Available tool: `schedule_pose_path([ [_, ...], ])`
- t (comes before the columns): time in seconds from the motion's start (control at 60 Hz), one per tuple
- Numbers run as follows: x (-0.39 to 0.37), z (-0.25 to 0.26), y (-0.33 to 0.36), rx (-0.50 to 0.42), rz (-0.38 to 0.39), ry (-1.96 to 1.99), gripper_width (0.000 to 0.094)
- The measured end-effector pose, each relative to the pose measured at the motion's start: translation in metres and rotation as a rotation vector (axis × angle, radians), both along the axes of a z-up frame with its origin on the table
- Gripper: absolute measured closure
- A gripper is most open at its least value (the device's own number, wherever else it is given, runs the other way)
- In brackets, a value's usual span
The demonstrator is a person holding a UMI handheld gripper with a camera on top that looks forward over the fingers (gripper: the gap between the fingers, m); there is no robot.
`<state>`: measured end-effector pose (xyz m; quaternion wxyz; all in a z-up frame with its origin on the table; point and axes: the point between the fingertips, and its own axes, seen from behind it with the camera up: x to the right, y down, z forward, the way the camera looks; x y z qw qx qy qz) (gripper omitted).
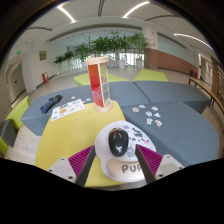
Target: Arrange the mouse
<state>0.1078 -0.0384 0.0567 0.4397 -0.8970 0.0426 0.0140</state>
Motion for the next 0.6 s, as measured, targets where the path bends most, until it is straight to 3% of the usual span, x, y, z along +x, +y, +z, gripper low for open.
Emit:
schedule_pose_path([
  [0.317,-0.058,0.025,-0.120,0.057,0.012,-0.086,0.0088],
  [0.6,-0.089,0.024,-0.139,0.077,0.082,-0.081,0.0103],
])
